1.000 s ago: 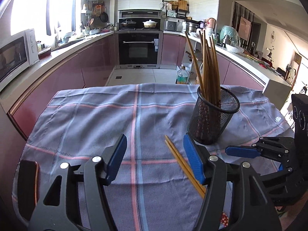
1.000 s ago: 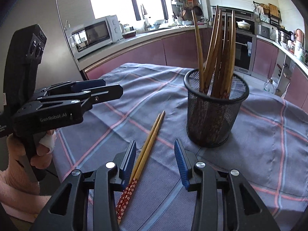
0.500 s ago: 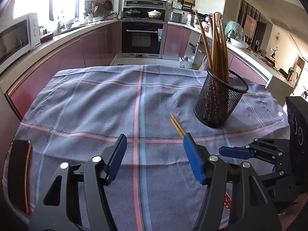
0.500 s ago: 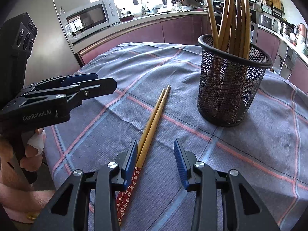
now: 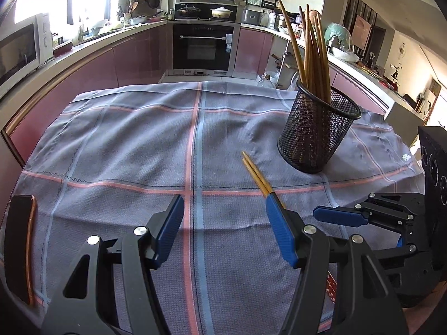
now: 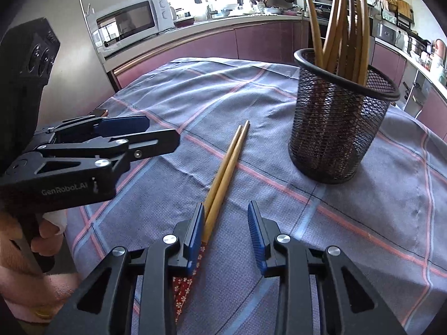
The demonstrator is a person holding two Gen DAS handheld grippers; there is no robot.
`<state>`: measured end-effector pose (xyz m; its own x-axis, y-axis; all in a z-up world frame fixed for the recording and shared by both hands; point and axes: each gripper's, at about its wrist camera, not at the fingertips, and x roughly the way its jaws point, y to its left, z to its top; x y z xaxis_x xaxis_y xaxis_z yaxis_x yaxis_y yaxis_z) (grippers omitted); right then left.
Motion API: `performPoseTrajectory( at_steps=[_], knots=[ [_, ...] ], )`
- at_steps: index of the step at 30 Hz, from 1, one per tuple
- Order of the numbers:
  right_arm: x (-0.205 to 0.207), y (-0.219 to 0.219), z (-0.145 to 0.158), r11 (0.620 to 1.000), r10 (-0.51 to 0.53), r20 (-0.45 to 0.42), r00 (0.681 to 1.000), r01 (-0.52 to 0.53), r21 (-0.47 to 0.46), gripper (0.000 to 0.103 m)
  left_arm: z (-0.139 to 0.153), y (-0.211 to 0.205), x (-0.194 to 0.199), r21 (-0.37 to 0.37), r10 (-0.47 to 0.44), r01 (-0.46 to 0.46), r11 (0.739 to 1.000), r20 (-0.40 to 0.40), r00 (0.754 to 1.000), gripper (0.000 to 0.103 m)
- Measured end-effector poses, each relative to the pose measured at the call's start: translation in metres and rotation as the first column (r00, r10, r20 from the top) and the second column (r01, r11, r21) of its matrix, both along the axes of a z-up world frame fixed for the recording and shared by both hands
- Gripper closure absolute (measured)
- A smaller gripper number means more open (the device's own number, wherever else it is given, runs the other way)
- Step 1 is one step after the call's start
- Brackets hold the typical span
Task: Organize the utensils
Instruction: 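Withdraw both open tools from the cup toward the last chopsticks, then lower both open tools over the two chopsticks lying on the cloth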
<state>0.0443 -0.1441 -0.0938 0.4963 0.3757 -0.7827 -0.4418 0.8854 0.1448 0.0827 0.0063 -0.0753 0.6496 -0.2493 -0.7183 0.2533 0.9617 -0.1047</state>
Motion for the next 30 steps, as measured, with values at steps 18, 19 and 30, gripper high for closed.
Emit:
performPoseTrajectory(
  at_steps=[18,19,30],
  knots=[
    [0.004,-0.021,-0.003,0.997,-0.06,-0.014,0.998,0.061,0.039,0.073,-0.011,-0.022,0.004,0.03,-0.051,0.052,0.998,-0.027,0.998,0.043],
    [0.004,-0.022,-0.003,0.997,-0.063,-0.015,0.998,0.064,0.041,0.073,-0.012,-0.024,0.005,0.035,-0.056,0.057,0.998,-0.03,0.998,0.043],
    [0.006,-0.027,-0.005,0.995,-0.069,-0.025,0.997,0.07,0.066,0.073,-0.027,-0.045,0.013,0.085,-0.095,0.102,0.991,-0.077,0.992,0.047]
  ],
)
